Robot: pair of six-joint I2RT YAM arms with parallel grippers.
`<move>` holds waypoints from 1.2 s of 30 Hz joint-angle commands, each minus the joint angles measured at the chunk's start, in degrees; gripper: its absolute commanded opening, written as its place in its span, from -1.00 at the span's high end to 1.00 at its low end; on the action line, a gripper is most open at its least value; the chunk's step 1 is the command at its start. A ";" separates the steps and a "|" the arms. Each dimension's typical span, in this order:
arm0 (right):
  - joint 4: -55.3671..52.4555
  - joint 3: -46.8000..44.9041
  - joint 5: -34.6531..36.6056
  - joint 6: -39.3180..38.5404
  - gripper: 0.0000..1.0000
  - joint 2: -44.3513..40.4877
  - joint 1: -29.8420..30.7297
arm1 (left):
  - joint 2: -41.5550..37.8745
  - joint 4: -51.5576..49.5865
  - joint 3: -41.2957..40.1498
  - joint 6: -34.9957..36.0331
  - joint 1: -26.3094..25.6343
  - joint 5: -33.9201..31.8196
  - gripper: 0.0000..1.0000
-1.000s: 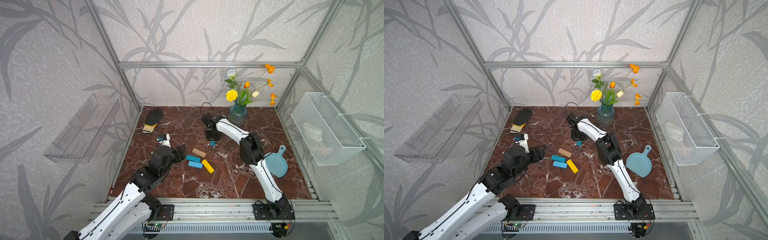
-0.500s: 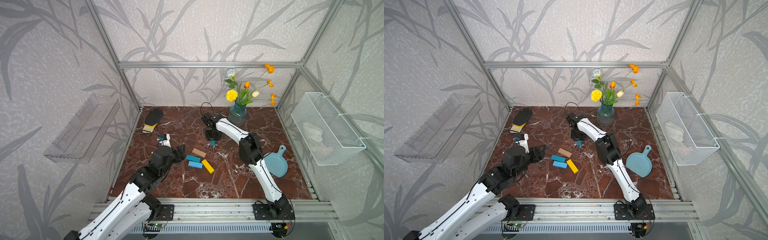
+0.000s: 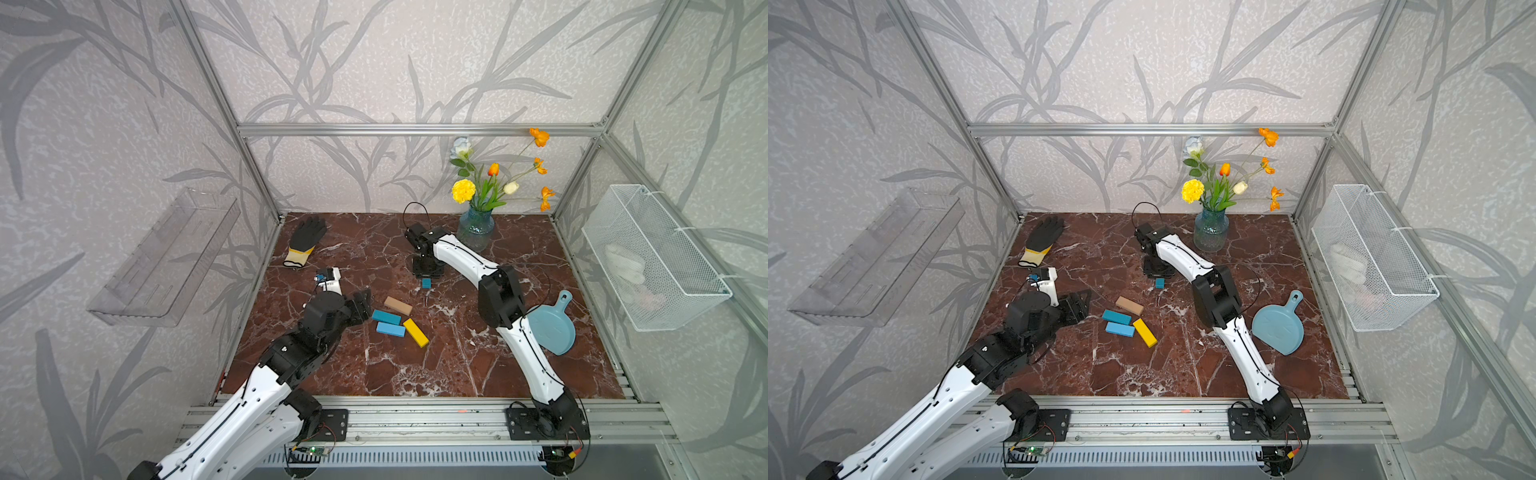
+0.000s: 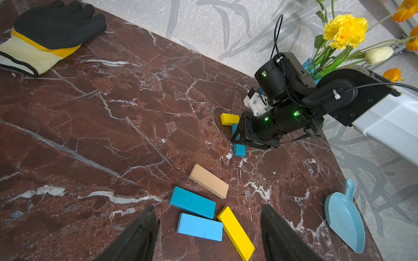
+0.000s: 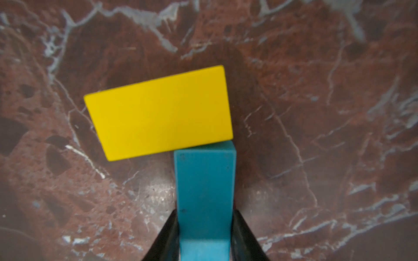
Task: Assemble a giraffe with building blocks
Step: Assemble the building block at the center of the board.
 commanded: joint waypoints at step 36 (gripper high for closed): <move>13.27 -11.05 4.08 -17.47 -0.90 -12.02 1.34 | 30.60 15.09 7.23 2.25 1.34 -1.91 -0.51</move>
